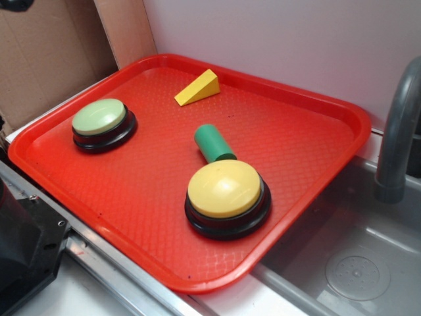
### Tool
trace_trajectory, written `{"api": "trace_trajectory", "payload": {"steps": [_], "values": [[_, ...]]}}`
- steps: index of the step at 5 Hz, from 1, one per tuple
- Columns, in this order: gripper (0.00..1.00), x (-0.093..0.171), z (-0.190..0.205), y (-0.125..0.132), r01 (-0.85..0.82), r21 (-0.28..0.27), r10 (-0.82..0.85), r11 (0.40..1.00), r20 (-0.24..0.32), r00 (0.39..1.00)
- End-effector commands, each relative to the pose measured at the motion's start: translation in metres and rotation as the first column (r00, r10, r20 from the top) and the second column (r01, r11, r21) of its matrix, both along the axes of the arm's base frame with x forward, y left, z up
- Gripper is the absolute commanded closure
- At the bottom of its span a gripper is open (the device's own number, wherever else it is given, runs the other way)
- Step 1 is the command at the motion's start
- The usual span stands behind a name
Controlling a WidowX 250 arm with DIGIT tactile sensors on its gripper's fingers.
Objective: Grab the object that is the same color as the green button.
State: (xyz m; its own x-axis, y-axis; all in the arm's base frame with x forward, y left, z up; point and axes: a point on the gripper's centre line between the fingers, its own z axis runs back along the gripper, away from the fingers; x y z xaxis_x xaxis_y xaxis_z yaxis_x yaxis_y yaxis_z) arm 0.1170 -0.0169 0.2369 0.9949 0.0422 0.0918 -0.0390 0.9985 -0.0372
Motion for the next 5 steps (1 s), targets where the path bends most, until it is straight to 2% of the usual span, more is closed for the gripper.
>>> {"api": "trace_trajectory", "payload": {"steps": [1,2,3,4,5], "values": [[0.00,0.000,0.000,0.000,0.000,0.000,0.000,1.000,0.000,1.000],[0.00,0.014,-0.007,-0.006,-0.231,-0.124,0.235,0.965,0.018,0.972],[0.00,0.038,-0.026,-0.011,-0.465,-0.168,0.469,0.870,-0.016,0.883],[0.00,0.061,-0.049,-0.016,-0.662,-0.207,0.672,0.720,-0.032,0.740],[0.00,0.097,-0.089,-0.022,-0.816,-0.206,0.835,0.541,0.009,0.551]]}}
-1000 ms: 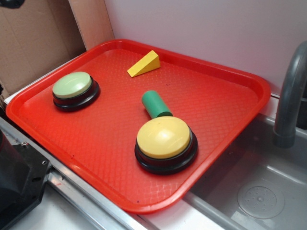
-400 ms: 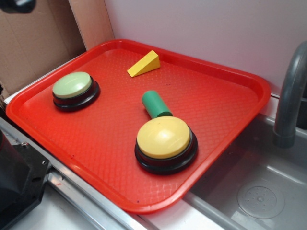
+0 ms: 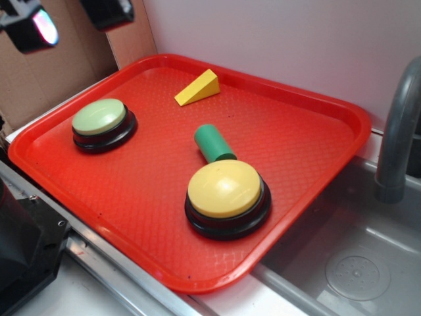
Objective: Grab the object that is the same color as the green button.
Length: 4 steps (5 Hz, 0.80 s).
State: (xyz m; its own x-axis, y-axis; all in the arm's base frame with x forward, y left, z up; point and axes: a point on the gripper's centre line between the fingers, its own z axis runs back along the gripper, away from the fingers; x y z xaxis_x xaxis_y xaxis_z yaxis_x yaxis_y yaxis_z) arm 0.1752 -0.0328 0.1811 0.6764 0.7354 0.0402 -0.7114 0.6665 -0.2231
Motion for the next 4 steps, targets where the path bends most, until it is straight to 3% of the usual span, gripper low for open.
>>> {"api": "trace_trajectory", "payload": {"steps": [1,2,4], "values": [[0.00,0.066,-0.067,-0.010,-0.275,0.004,0.275,0.961,0.050,0.960],[0.00,0.083,-0.101,-0.019,-0.230,0.068,0.227,0.971,0.051,0.973],[0.00,0.088,-0.139,-0.020,-0.221,0.123,0.223,0.967,0.000,0.975]]}}
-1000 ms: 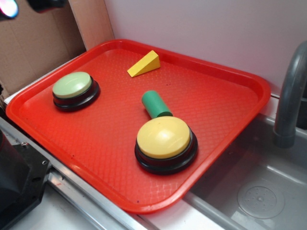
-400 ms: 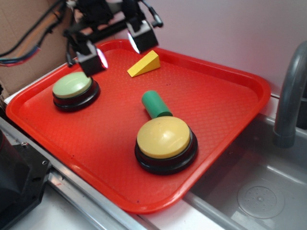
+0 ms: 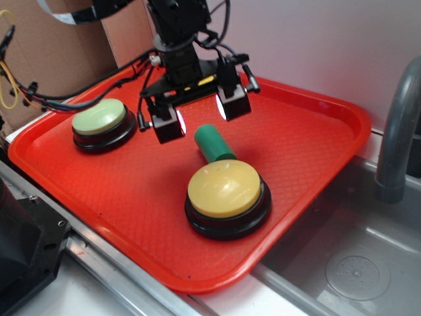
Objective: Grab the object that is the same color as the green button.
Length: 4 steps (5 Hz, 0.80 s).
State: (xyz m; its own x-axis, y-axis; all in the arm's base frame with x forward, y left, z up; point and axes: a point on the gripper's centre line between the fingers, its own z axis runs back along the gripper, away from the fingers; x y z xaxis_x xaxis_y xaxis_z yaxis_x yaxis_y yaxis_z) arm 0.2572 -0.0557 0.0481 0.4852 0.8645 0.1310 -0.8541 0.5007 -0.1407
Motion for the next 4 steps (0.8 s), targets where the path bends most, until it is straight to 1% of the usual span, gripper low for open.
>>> {"api": "trace_trajectory", "payload": {"steps": [1,2,3,4], "values": [[0.00,0.005,-0.017,-0.003,0.032,-0.002,-0.032,0.999,-0.020,0.999],[1.00,0.002,-0.016,-0.003,0.044,-0.007,-0.044,0.999,-0.024,0.999],[1.00,0.000,-0.013,-0.003,0.117,-0.030,-0.118,0.993,-0.042,0.992],[1.00,-0.006,0.007,-0.001,0.212,-0.023,-0.213,0.977,-0.048,0.976]]}}
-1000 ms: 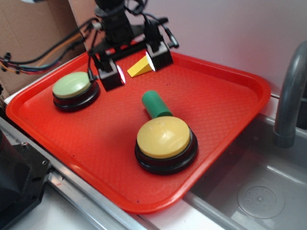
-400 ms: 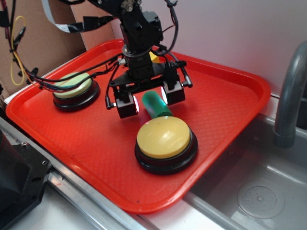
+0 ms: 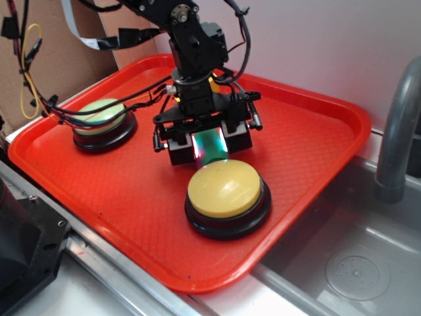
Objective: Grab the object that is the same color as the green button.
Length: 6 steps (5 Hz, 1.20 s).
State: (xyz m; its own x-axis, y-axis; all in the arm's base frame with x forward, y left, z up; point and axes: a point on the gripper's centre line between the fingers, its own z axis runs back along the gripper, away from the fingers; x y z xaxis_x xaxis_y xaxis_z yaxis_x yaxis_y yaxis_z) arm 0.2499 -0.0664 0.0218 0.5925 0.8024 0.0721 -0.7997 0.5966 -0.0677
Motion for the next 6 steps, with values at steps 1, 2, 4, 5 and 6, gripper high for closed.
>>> {"api": "trace_trajectory", "payload": {"steps": [1,2,4,5,6], "values": [[1.00,0.004,0.083,0.025,0.344,0.026,-0.340,0.939,-0.098,0.935],[1.00,-0.001,0.131,0.041,0.532,0.055,-0.524,0.845,-0.115,0.844],[1.00,-0.010,0.201,0.084,0.609,0.055,-0.609,0.791,-0.012,0.793],[1.00,-0.009,0.213,0.094,0.655,0.093,-0.657,0.750,-0.009,0.754],[1.00,-0.008,0.211,0.099,0.680,0.059,-0.680,0.731,-0.017,0.733]]}}
